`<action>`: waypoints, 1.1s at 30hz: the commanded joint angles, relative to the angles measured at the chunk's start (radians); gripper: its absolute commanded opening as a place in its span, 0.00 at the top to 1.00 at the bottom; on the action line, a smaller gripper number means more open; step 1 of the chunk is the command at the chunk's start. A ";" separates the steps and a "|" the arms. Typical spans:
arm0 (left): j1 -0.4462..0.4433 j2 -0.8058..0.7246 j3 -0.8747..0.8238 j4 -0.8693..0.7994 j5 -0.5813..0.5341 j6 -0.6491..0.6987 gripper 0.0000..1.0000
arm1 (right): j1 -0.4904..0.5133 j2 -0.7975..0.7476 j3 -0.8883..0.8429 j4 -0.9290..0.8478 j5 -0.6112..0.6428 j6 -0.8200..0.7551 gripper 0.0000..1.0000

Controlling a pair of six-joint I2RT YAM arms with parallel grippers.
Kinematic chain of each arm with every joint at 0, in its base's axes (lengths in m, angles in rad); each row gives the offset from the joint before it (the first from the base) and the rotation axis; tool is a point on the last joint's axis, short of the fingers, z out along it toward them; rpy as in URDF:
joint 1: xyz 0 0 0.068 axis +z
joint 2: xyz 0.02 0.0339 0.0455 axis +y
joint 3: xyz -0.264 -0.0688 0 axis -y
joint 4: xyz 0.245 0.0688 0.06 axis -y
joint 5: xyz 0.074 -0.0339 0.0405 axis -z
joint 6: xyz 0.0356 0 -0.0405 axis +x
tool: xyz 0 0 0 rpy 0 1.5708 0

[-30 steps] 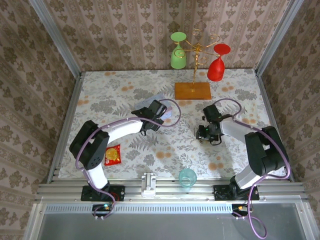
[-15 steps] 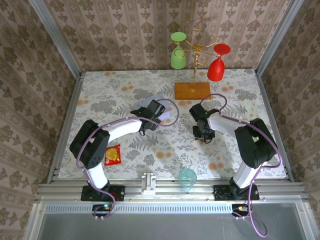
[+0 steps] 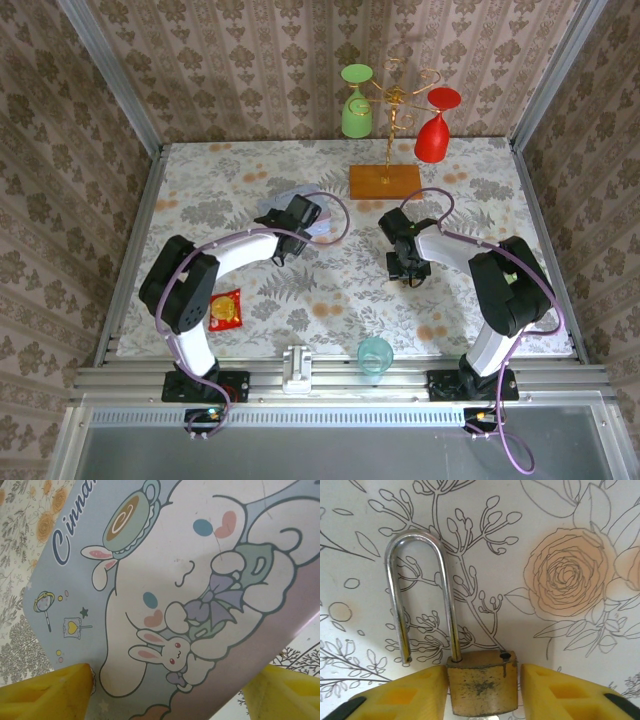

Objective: Unlock the padlock with the key

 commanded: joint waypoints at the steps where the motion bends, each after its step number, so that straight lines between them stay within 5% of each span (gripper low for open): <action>1: -0.019 -0.020 -0.041 0.001 -0.067 0.047 0.21 | 0.013 0.025 -0.010 -0.039 0.039 0.009 0.55; 14: 0.035 -0.090 -0.134 0.013 -0.144 0.007 0.14 | 0.013 0.020 -0.009 -0.016 0.034 -0.004 0.51; 25: 0.057 -0.166 -0.140 -0.007 -0.094 -0.014 0.13 | 0.014 -0.017 -0.012 -0.001 0.037 -0.013 0.46; 27: 0.035 -0.201 -0.133 -0.017 -0.081 -0.026 0.12 | 0.016 -0.055 -0.019 0.015 0.039 -0.022 0.40; 30: 0.022 -0.283 -0.114 -0.047 -0.039 -0.054 0.08 | 0.019 -0.140 -0.012 0.030 0.037 -0.041 0.00; 33: 0.044 -0.418 -0.128 -0.034 0.065 -0.098 0.00 | 0.021 -0.214 0.019 0.024 0.031 -0.072 0.00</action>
